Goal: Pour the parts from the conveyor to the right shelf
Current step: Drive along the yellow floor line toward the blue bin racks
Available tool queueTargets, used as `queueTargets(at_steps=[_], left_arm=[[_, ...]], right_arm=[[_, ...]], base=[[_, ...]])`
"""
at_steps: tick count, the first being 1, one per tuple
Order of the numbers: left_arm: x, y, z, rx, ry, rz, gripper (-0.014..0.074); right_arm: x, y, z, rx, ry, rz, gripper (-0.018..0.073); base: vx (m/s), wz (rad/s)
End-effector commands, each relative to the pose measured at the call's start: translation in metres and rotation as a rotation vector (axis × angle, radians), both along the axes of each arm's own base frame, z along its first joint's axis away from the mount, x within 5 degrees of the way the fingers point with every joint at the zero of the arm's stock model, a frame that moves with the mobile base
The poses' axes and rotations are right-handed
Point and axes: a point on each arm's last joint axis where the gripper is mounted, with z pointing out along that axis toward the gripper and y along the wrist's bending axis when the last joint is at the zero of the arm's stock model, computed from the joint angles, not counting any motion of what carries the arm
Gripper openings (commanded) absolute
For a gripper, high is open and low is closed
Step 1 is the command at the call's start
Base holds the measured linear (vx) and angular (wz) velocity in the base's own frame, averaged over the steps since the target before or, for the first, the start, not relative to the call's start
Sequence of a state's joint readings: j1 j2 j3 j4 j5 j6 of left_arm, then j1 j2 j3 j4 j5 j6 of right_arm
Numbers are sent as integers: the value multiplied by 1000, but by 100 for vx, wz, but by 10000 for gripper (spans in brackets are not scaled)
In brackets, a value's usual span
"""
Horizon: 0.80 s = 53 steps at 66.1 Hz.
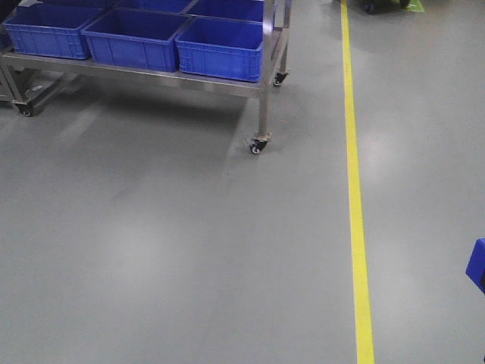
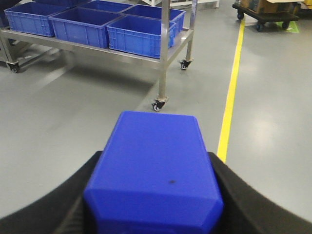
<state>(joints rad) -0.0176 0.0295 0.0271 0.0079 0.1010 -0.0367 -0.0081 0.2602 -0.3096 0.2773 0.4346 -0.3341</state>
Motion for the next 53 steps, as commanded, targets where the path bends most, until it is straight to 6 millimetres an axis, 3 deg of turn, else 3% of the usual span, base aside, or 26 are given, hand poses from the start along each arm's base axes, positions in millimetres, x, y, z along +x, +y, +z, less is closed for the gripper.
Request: queueTargets(at_steps=[1,26,53], left_arm=[[1,-1,13,-18,-82,-8,-6],[1,-1,13,-18,-82,-8,-6],[1,-1,13,-18,-82,-8,-6]], right_arm=[[2,-2,15,9,-91,-24,-5],[2,-2,15,9,-91,-24,-5],[2,-2,15,9,-91,-24,-5]], base=[[69,19],[65,33],[63,65]])
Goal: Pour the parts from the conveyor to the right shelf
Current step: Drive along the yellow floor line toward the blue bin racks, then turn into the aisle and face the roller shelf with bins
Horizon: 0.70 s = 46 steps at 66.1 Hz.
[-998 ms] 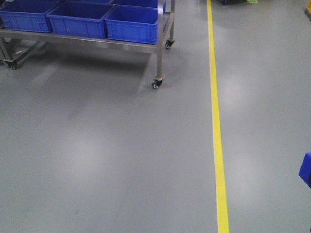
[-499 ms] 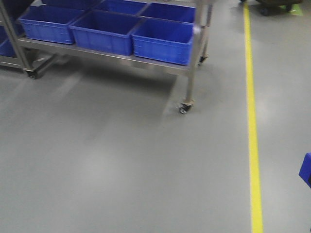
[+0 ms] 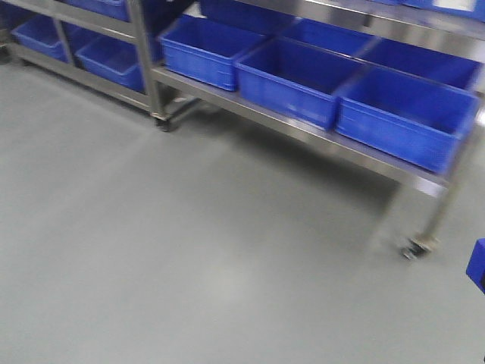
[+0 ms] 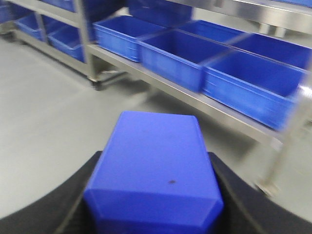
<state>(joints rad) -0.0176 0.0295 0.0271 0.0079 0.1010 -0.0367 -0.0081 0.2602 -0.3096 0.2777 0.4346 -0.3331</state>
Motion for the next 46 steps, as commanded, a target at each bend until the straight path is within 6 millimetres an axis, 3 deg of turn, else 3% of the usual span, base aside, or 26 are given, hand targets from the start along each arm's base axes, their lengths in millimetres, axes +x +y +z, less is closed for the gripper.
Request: queueTargets(at_steps=[1,46], left_arm=[[1,-1,13,-18,-82,-8,-6],[1,-1,13,-18,-82,-8,-6]], right_arm=[[2,-2,15,8,-92,-24,-5],[2,-2,15,8,-92,-25,-5]], base=[[63,69],[66,59]])
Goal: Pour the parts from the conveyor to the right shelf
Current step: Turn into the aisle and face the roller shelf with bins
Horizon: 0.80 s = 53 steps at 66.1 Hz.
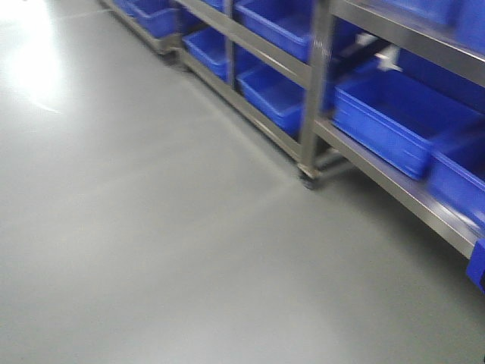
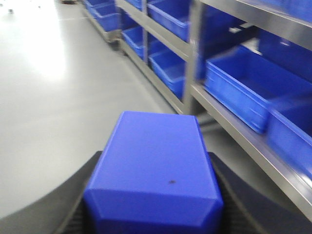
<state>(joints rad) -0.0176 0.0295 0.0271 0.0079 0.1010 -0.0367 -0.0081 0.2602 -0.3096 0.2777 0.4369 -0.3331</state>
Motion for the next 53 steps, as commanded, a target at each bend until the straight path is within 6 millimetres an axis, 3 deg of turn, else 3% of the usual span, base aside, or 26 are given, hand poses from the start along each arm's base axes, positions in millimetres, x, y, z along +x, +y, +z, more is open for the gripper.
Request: queueTargets(at_steps=[1,53], left_arm=[[1,-1,13,-18,-82,-8,-6],[1,-1,13,-18,-82,-8,-6]], right_arm=[[2,-2,15,8,-95,-25,-5],[2,-2,15,8,-95,-25,-5]], base=[[69,58],[72,51]])
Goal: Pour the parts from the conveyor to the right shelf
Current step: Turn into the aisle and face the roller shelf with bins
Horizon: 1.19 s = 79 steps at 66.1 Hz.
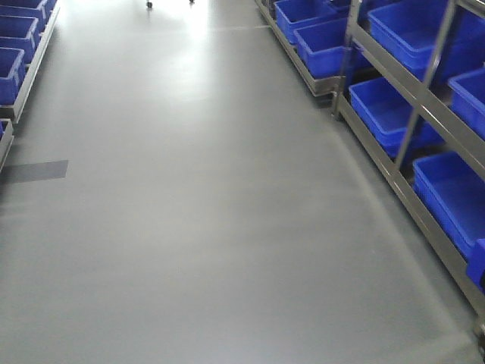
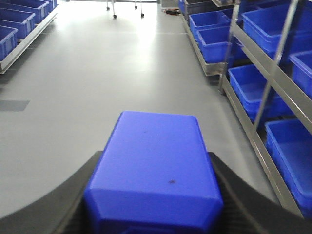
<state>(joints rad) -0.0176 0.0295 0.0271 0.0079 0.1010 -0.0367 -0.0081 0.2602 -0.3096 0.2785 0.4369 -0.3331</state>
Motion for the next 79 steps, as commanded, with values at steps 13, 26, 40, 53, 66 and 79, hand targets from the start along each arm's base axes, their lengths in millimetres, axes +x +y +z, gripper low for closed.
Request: queueTargets(at_steps=[13,26,40,53,66,79], left_arm=[[1,-1,13,-18,-82,-8,-6],[1,-1,13,-18,-82,-8,-6],[1,-1,13,-18,-82,-8,-6],[1,-1,13,-18,-82,-8,-6],[1,-1,13,-18,-82,-8,-6],[1,-1,13,-18,-82,-8,-6]], right_arm=[[2,-2,15,7,-95,-25,-5],[2,-2,15,7,-95,-25,-5],[2,-2,15,7,-95,-25,-5],[2,-2,15,7,-95,-25,-5],[2,-2,15,7,-95,-25,-5],[2,-2,15,7,-95,-25,-5]], base=[[73,18],[72,10],[70,10],[68,12],[65,10],[60,4]])
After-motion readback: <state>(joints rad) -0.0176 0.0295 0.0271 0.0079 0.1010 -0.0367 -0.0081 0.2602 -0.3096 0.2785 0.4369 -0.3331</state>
